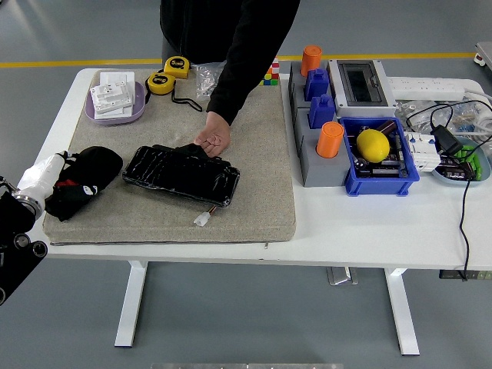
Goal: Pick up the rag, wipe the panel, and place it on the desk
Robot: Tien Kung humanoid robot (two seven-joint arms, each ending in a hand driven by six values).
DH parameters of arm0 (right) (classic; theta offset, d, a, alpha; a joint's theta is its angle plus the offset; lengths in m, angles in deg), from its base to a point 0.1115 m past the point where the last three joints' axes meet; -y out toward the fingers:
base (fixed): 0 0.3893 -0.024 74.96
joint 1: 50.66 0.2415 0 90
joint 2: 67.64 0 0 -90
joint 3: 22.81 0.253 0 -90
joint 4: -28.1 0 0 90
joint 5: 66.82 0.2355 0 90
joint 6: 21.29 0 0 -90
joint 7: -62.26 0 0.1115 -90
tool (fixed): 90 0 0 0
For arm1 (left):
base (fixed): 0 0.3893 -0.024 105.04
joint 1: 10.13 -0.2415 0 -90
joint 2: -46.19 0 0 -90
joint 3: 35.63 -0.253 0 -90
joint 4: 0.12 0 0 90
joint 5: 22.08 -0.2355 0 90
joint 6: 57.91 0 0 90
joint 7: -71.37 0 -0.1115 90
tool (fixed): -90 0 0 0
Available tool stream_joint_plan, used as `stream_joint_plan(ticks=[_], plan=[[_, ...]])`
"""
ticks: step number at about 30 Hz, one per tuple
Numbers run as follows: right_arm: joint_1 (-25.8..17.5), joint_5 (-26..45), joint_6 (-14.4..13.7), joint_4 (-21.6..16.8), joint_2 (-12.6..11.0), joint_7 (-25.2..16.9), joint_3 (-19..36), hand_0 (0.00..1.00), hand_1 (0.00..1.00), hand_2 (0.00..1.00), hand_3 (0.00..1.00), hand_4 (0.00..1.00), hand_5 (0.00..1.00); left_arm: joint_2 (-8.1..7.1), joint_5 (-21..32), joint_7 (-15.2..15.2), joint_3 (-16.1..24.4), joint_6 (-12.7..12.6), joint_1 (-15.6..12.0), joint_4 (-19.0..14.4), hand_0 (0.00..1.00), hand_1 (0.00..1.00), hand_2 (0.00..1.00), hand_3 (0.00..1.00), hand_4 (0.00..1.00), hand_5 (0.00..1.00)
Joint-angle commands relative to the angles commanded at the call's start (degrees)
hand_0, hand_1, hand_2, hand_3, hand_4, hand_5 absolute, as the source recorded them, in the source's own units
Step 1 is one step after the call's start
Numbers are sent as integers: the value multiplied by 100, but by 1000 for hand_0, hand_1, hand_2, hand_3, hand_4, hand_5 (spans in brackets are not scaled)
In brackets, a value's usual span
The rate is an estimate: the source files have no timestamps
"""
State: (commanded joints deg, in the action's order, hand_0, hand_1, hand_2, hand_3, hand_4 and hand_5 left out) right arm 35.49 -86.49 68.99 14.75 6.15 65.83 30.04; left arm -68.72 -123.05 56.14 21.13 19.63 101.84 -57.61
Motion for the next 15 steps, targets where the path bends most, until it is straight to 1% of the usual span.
stream_joint_plan(ticks=[2, 3, 8, 9, 14, 15], plan=[[3, -3, -4, -5, 4, -5, 28, 746, 702, 703, 612, 998, 533, 27, 16, 18, -10, -24, 8, 43, 588, 681, 807, 840, 877, 363], [4, -5, -5, -9, 2, -6, 31, 746, 702, 703, 613, 998, 533, 39, 13, 27, -12, -48, 9, 58, 563, 632, 780, 828, 867, 359], [2, -17, -4, -11, -4, -2, 40, 746, 702, 703, 613, 998, 533, 42, 23, 38, -47, -164, 17, 69, 563, 632, 780, 828, 867, 359], [1, -20, -3, -10, -6, 0, 44, 746, 703, 703, 613, 998, 533, 41, 23, 42, -49, -175, 19, 68, 501, 572, 736, 806, 841, 338], [1, -54, -6, -10, -1, -2, 130, 746, 703, 703, 613, 998, 533, 59, 19, 50, -46, -250, 31, 93, 501, 572, 736, 806, 841, 338], [2, -54, -8, -10, -1, -3, 138, 746, 702, 703, 613, 998, 533, 63, 12, 50, -46, -251, 32, 104, 480, 540, 670, 751, 826, 322]])
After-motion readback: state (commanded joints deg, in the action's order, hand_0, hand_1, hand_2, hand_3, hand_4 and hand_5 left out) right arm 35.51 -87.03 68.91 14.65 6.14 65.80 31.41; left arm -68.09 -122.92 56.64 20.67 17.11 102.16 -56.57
